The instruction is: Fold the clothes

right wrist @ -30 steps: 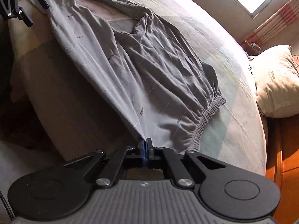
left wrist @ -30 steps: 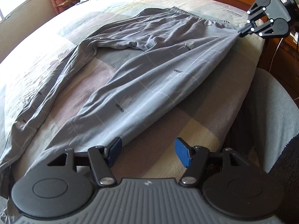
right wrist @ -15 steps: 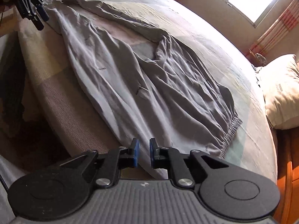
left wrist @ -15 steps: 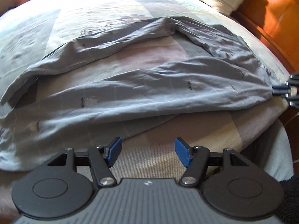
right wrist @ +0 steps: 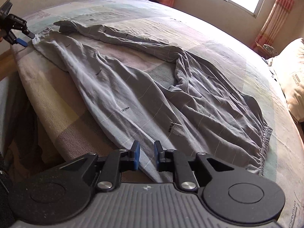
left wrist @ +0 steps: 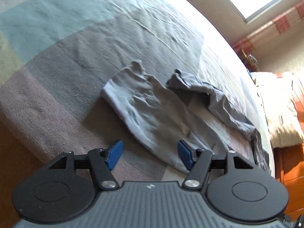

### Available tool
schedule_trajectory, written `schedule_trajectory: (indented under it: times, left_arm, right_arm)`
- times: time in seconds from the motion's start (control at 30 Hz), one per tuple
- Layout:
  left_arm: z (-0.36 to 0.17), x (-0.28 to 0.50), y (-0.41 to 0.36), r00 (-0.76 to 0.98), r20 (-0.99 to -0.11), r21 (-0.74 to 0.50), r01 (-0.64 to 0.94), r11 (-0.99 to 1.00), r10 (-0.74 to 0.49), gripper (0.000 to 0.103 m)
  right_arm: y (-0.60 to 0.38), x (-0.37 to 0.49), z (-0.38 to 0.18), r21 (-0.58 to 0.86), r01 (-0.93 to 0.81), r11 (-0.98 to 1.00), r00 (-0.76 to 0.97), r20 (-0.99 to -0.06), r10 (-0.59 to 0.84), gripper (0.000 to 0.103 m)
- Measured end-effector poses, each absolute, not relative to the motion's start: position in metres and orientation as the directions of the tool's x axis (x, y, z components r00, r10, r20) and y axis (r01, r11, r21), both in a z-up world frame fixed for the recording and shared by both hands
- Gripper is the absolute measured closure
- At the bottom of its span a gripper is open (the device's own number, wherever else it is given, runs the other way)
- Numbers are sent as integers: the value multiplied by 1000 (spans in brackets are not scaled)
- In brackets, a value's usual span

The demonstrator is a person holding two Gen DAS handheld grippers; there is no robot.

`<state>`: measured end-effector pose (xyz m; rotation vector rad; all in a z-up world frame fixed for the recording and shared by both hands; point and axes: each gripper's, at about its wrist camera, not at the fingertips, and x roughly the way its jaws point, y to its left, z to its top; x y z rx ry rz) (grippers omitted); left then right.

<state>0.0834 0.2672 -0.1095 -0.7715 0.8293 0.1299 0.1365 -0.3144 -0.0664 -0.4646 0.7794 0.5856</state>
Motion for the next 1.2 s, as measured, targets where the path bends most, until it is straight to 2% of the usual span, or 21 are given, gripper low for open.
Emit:
schedule_trajectory:
  times: [0.1, 0.2, 0.3, 0.4, 0.53, 0.67, 0.77, 0.83, 1.07, 1.2]
  left_arm:
    - [-119, 75, 304, 723, -674, -634, -460, 622, -152, 37]
    - [-123, 83, 313, 757, -639, -659, -449, 603, -135, 37]
    - [-129, 89, 317, 786, -609, -682, -448, 579, -109, 42]
    - [-129, 86, 305, 771, -637, -602, -484, 635, -17, 77]
    - [-114, 85, 300, 760, -649, -551, -491, 675, 23, 97]
    - [-95, 85, 298, 755, -654, -516, -484, 707, 39, 98]
    - [-63, 85, 302, 778, -627, -496, -436, 751, 37, 98]
    - [-54, 90, 304, 764, -645, -472, -417, 776, 18, 98]
    - [-55, 87, 303, 740, -672, -453, -430, 781, 18, 98]
    - [-55, 86, 302, 726, -688, -441, -438, 783, 18, 98]
  right_arm:
    - [-309, 137, -64, -160, -624, 765, 576, -756, 311, 84]
    - [-305, 136, -62, -151, -612, 776, 581, -752, 312, 82]
    - [-300, 135, -60, -139, -601, 787, 582, -751, 312, 79]
    - [-294, 134, -60, -137, -594, 793, 587, -748, 310, 77]
    - [-287, 133, -58, -132, -589, 797, 590, -745, 312, 73]
    - [-282, 134, -55, -129, -598, 791, 587, -742, 323, 71]
    - [-276, 134, -52, -119, -615, 780, 578, -741, 342, 71]
    - [-270, 133, -53, -108, -639, 761, 562, -741, 367, 69]
    - [-224, 136, -62, -113, -741, 662, 497, -755, 428, 68]
    - [-197, 144, -71, -49, -817, 575, 394, -775, 494, 69]
